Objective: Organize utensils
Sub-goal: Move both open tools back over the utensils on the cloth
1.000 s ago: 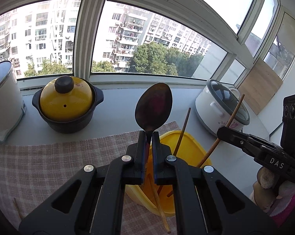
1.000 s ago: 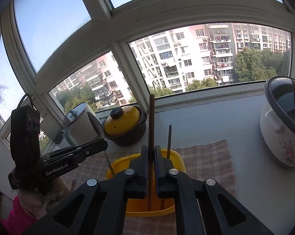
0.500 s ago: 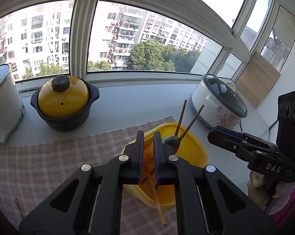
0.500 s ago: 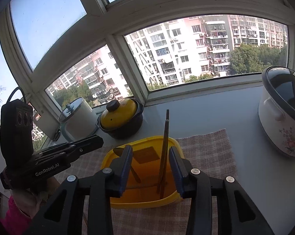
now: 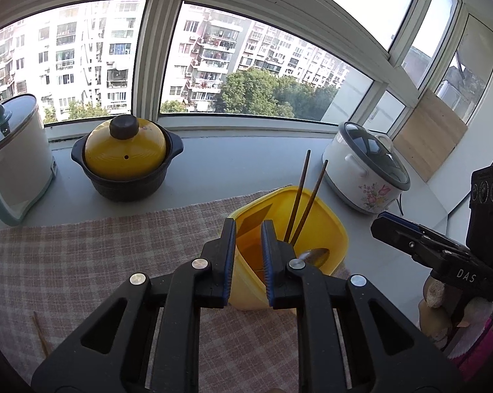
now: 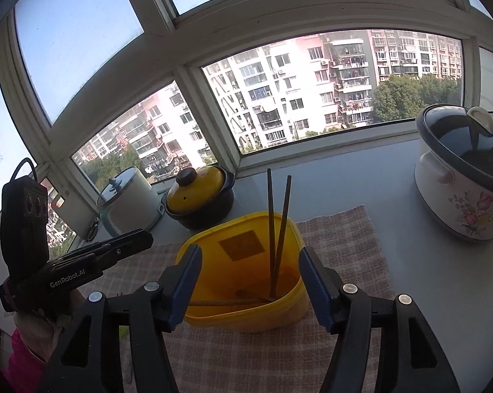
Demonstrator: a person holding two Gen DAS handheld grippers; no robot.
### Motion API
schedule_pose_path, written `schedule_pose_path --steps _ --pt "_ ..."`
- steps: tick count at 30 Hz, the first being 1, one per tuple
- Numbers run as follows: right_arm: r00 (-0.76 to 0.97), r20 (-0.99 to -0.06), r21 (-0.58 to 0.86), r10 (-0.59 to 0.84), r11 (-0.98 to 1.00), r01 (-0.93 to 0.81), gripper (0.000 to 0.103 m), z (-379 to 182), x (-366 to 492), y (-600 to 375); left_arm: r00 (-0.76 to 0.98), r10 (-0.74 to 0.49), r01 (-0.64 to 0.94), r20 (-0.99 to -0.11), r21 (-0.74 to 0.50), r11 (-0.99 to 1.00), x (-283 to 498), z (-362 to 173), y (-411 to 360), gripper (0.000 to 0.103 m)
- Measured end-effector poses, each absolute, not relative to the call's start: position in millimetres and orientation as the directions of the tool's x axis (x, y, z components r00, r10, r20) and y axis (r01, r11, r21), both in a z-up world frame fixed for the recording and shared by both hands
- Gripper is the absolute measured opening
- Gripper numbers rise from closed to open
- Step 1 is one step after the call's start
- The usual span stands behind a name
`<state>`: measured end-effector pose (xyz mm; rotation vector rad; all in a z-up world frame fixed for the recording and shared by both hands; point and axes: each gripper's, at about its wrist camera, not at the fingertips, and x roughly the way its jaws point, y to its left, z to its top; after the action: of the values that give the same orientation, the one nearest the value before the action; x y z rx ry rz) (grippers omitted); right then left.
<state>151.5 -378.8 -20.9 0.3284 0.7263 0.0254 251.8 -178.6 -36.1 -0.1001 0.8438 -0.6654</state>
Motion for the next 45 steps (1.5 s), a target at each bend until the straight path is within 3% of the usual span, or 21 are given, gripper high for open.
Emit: schedule_pose_path --steps 7,9,10,17,31,45 --pt "0.754 -0.645 0.290 0.124 0.953 0.091 0.073 -20 135 -357 0.487 -0.551 0.496 -0.678 -0.305 0.813 237 -36 -141 0.015" --pt "0.756 -0.643 0.280 0.123 0.957 0.083 0.077 -19 129 -348 0.493 -0.540 0.485 -0.682 -0.300 0.822 234 -37 -127 0.029" --pt "0.758 -0.640 0.275 0.122 0.958 0.077 0.080 -19 126 -345 0.494 -0.537 0.479 -0.683 -0.302 0.825 232 -38 -120 0.031" --pt "0.768 -0.625 0.254 0.137 0.967 0.035 0.101 -18 112 -312 0.534 -0.456 0.437 -0.712 -0.229 0.870 221 -46 -68 0.032" --pt "0.724 -0.671 0.223 0.160 0.975 -0.008 0.103 -43 114 -259 0.485 -0.340 0.306 -0.806 -0.207 0.929 226 -91 36 0.032" --pt "0.575 -0.782 0.222 0.240 0.970 -0.103 0.097 -90 132 -212 0.330 -0.369 0.405 -0.869 -0.223 0.887 226 -141 12 0.032"
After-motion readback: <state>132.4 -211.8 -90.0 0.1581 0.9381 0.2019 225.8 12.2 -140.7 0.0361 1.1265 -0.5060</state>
